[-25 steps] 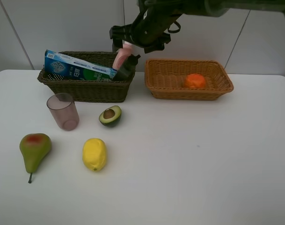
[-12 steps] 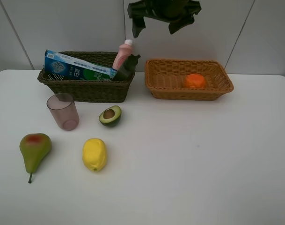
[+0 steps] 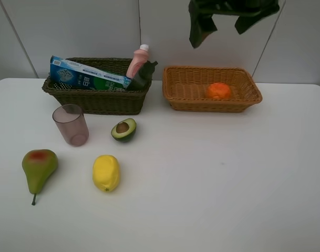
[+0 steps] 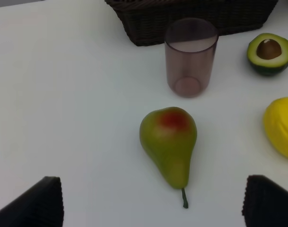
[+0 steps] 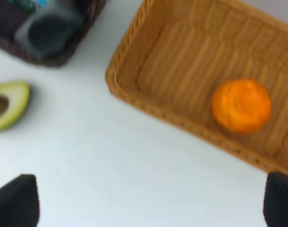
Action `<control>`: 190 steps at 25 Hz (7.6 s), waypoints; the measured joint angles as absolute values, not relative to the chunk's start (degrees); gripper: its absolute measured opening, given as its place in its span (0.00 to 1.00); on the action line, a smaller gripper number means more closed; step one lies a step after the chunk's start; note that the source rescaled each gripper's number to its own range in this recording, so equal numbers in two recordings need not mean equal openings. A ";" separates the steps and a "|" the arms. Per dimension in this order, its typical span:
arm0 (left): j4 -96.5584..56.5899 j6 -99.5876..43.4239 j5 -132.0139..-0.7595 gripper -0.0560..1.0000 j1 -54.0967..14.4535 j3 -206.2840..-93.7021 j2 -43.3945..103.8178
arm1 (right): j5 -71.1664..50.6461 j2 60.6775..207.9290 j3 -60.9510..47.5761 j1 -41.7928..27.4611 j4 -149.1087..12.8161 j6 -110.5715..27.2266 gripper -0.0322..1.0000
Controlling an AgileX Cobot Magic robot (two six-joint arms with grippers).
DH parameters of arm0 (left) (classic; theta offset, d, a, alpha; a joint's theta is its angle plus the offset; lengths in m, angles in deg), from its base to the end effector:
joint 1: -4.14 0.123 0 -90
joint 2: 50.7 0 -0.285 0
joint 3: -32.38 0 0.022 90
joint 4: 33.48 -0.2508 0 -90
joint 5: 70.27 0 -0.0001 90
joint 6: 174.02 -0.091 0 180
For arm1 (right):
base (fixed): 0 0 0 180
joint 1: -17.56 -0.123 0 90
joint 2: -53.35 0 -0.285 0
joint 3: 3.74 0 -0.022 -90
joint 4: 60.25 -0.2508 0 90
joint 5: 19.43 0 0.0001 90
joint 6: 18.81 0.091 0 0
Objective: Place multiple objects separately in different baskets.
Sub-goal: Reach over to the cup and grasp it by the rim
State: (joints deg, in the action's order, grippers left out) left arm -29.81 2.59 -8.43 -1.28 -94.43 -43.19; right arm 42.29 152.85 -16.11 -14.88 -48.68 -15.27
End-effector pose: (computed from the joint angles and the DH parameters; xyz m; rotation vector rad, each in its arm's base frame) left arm 0.0015 -0.0053 0.2533 0.1650 2.1321 -0.0989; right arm 0.2984 0.1706 0.3623 -0.6972 2.4680 -0.0295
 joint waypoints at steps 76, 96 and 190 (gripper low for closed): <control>-29.81 2.59 -8.43 1.00 -1.28 -94.43 -43.19 | 39.85 60.96 43.82 13.02 -60.85 -22.04 1.00; -29.76 2.59 -8.43 1.00 -1.28 -94.43 -43.19 | 39.85 60.96 43.82 13.02 -60.85 -22.04 1.00; -27.62 -0.64 -40.76 1.00 -2.82 -128.75 64.14 | 39.85 60.96 43.82 13.02 -60.90 -21.99 1.00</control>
State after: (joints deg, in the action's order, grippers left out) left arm -27.62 -0.64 -40.76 -2.82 -128.75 64.14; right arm 39.85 60.96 43.82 13.02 -60.90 -21.99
